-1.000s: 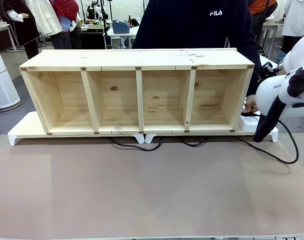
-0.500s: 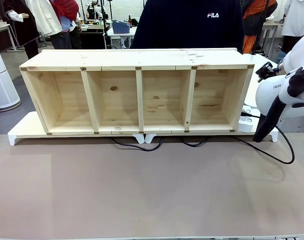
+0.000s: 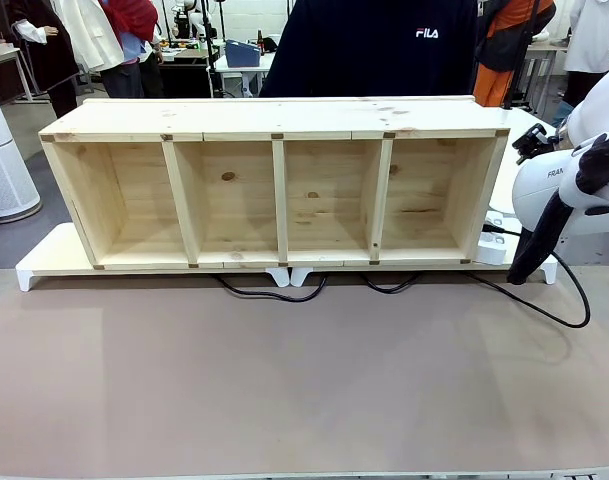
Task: Perform cable management.
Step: Release the Power Cable when the human grasps it.
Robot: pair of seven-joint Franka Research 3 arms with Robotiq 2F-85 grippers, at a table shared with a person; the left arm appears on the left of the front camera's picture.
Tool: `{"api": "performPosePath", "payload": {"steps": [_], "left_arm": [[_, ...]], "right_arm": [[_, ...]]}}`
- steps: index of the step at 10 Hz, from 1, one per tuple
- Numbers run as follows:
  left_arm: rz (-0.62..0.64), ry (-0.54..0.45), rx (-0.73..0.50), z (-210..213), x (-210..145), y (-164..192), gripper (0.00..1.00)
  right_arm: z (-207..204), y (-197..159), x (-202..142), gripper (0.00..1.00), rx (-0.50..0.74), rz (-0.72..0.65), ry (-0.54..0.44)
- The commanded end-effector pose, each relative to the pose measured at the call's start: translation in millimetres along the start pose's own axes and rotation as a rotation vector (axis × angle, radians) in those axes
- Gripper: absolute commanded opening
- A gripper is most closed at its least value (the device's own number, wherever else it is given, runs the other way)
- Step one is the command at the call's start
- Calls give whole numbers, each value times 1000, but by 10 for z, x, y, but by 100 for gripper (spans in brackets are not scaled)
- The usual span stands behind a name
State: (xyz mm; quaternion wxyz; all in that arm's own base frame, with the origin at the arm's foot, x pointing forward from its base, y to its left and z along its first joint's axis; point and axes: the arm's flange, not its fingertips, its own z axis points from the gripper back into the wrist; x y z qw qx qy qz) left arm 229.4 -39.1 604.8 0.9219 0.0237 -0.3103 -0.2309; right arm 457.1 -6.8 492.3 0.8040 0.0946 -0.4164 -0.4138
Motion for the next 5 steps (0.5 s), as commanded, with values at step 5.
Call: {"api": "performPosePath", "payload": {"steps": [5], "left_arm": [[2,-12,-3,-3,20,-4,100]], "right_arm": [[-5,-6,-3,100,-8,2,5]]}}
